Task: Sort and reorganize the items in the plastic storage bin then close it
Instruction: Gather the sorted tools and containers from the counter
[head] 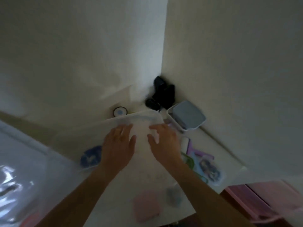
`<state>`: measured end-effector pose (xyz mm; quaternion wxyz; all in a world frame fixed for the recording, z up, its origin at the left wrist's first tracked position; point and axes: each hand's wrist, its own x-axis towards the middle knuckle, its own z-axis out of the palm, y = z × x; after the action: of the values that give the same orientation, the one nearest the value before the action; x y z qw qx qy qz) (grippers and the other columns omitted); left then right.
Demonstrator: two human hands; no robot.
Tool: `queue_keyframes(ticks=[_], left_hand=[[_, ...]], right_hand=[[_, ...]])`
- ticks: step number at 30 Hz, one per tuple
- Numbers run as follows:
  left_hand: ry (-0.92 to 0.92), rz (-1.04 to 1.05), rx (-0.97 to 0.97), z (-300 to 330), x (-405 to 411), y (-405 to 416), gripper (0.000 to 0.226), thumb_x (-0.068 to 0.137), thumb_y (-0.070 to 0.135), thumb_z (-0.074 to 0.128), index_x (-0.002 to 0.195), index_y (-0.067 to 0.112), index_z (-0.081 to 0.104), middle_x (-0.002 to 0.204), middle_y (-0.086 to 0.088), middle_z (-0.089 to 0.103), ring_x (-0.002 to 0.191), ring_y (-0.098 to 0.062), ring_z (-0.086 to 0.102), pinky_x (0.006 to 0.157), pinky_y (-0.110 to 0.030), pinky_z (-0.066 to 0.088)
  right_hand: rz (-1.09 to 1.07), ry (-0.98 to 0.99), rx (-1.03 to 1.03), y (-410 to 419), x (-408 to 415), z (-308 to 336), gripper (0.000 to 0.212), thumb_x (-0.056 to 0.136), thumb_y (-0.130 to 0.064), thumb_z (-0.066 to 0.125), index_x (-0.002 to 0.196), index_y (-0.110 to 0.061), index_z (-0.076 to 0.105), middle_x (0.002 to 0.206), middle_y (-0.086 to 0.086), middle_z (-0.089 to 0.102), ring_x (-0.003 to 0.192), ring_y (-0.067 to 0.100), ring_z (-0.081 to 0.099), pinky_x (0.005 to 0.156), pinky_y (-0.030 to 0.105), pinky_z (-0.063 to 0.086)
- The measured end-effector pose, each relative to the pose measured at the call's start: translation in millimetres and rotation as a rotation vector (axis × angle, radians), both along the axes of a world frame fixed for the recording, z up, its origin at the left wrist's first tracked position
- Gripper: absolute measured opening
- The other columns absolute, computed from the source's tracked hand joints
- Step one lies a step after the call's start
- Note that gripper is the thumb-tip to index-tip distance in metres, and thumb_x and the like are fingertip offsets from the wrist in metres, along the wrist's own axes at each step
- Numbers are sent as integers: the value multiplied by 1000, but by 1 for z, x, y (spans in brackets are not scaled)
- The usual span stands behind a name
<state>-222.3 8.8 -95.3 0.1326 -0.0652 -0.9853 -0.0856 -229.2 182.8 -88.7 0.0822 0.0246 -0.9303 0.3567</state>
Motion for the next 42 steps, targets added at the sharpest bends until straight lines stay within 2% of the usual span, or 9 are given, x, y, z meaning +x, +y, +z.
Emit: queue_keyframes(ticks=[4, 8, 12, 17, 20, 22, 30, 36, 42], left_hand=[[30, -121, 160, 32, -64, 83, 40, 93, 35, 54, 127, 14, 60, 119, -12, 65, 106, -33, 62, 88, -42, 52], [-408, -84, 181, 12, -141, 147, 48, 101, 38, 46, 138, 7, 48, 135, -18, 55, 124, -37, 52, 102, -41, 41], [-751, -65, 58, -26, -211, 179, 55, 101, 49, 37, 131, 3, 47, 131, -18, 53, 117, -38, 53, 83, -35, 41], [-899, 16, 103, -70, -262, 194, 85, 91, 68, 43, 151, 9, 32, 155, -13, 38, 139, -35, 40, 110, -41, 38], [-1003, 34, 289, -93, -277, 198, 97, 63, 79, 64, 137, 19, 50, 137, 0, 56, 121, -25, 57, 104, -42, 46], [-976, 45, 354, -104, -281, 200, 96, 50, 79, 68, 125, 21, 58, 123, 1, 64, 108, -22, 63, 94, -38, 51], [-759, -54, 514, -20, -245, 196, 59, 76, 63, 69, 116, 21, 53, 101, 11, 58, 86, -6, 57, 65, -26, 44], [-516, -145, 570, 109, -174, 145, 51, 77, 68, 60, 110, 30, 59, 106, 8, 59, 91, -9, 60, 63, -24, 41], [-454, 46, 636, 173, -76, 33, 55, 71, 75, 59, 99, 27, 63, 99, 4, 68, 84, -14, 65, 69, -33, 47]], right_hand=[[-411, 1, -373, 86, -38, 6, 17, 87, -31, 64, 103, -24, 67, 97, -3, 70, 88, 18, 68, 79, 33, 54], [-716, -425, -616, 152, -84, -46, 55, 84, -42, 68, 121, -2, 56, 107, 11, 62, 96, 28, 60, 82, 36, 46], [-740, -615, -799, 171, -121, -94, 64, 75, -57, 67, 113, -9, 50, 97, 7, 51, 83, 24, 52, 70, 36, 46], [-715, -637, -997, 169, -152, -134, 57, 88, -38, 63, 133, -8, 47, 123, 10, 57, 109, 27, 58, 98, 50, 50], [-703, -558, -1079, 162, -158, -150, 55, 88, -30, 65, 135, -14, 42, 126, 11, 57, 111, 28, 59, 97, 55, 50], [-701, -540, -1119, 161, -159, -149, 54, 88, -27, 66, 135, -14, 41, 125, 10, 56, 112, 28, 58, 96, 55, 50], [-590, -344, -1084, 171, -127, -66, 38, 87, -25, 72, 119, -16, 53, 116, 5, 64, 104, 23, 64, 90, 53, 55], [-397, -187, -1149, 152, -72, 68, 21, 91, -27, 67, 111, -25, 60, 106, -7, 69, 87, 7, 68, 70, 29, 59], [-190, -416, -1115, 76, -17, 138, 18, 90, -36, 65, 103, -23, 63, 96, 0, 70, 78, 16, 69, 51, 21, 53]])
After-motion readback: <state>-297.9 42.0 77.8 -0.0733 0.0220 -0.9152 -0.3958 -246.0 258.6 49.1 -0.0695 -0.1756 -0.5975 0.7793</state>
